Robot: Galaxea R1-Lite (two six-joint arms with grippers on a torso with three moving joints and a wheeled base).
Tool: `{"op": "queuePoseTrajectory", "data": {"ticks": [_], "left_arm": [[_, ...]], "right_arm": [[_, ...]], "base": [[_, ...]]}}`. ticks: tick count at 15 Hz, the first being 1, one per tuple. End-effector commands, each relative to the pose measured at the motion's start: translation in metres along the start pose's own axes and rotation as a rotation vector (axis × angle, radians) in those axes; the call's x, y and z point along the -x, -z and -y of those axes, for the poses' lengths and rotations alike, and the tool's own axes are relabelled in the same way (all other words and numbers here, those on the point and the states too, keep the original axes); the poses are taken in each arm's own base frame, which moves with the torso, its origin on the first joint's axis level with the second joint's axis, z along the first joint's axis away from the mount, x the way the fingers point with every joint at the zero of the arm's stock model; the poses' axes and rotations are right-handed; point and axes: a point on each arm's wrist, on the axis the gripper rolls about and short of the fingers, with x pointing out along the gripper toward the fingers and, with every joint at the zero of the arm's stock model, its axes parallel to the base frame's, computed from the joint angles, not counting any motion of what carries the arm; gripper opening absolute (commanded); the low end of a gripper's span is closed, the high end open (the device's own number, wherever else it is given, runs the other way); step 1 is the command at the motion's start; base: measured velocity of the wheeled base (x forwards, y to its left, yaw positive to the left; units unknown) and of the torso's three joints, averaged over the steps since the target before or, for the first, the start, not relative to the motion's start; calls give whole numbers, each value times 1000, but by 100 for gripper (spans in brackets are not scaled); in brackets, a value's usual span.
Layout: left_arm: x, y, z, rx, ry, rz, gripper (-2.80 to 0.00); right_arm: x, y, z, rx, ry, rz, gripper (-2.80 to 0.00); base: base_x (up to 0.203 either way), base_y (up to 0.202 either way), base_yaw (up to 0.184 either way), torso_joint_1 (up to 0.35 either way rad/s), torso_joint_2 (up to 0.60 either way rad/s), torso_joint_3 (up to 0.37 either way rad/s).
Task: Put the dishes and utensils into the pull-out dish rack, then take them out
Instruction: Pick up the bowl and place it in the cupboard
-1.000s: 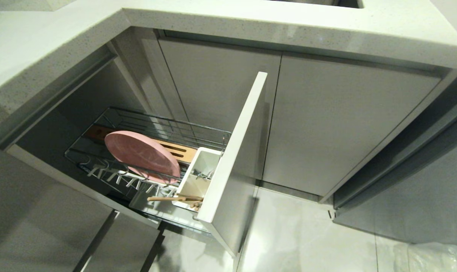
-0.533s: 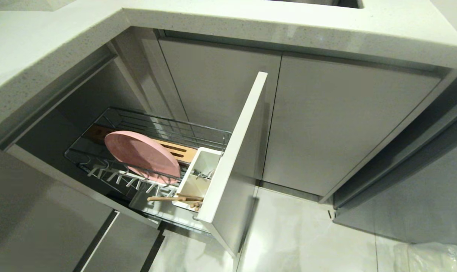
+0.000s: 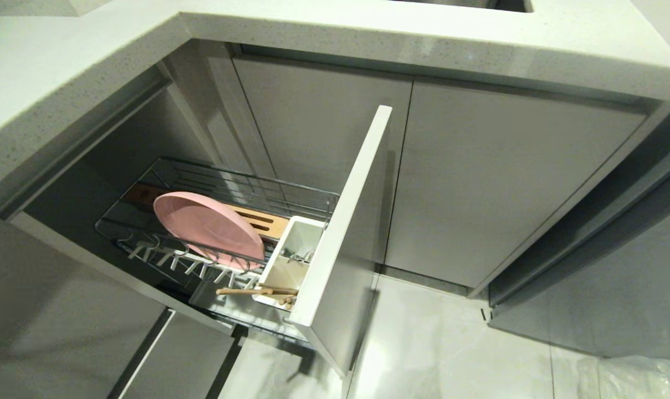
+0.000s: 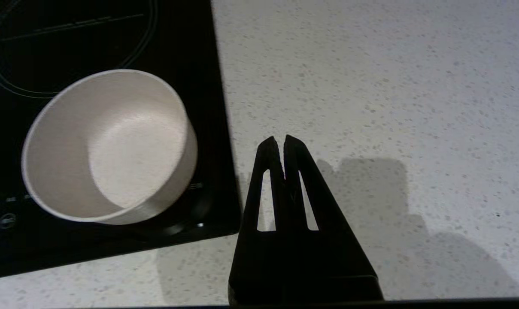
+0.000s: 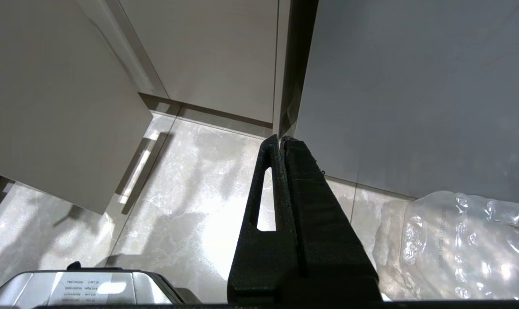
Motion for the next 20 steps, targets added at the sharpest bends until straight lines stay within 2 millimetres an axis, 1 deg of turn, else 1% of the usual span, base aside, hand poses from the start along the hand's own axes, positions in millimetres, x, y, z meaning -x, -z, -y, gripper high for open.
{"op": "queuePoseTrajectory", "data": {"ticks": [1, 3, 7, 8, 14, 18, 20], "left_arm": [[3, -2, -10, 20, -11, 1, -280], [6, -1, -16, 14, 15, -12, -280], [0, 0, -22, 9, -48, -19, -280], [-5, 1, -23, 0, -63, -34, 0], [-26, 1, -32, 12, -144, -78, 0], [-52, 0, -41, 31, -193, -127, 0], [-65, 4, -44, 35, -198, -152, 0]], "right_arm": [[0, 0, 0, 0, 0, -1, -280], [0, 0, 0, 0, 0, -1, -280], [0, 0, 0, 0, 0, -1, -280], [0, 0, 0, 0, 0, -1, -280], [0, 0, 0, 0, 0, -1, -280], [0, 0, 0, 0, 0, -1, -280], [0, 0, 0, 0, 0, -1, -280]], "base": [[0, 0, 0, 0, 0, 0], [0, 0, 0, 0, 0, 0], [0, 0, 0, 0, 0, 0], [0, 0, 0, 0, 0, 0], [0, 0, 0, 0, 0, 0], [0, 0, 0, 0, 0, 0], [0, 0, 0, 0, 0, 0]]}}
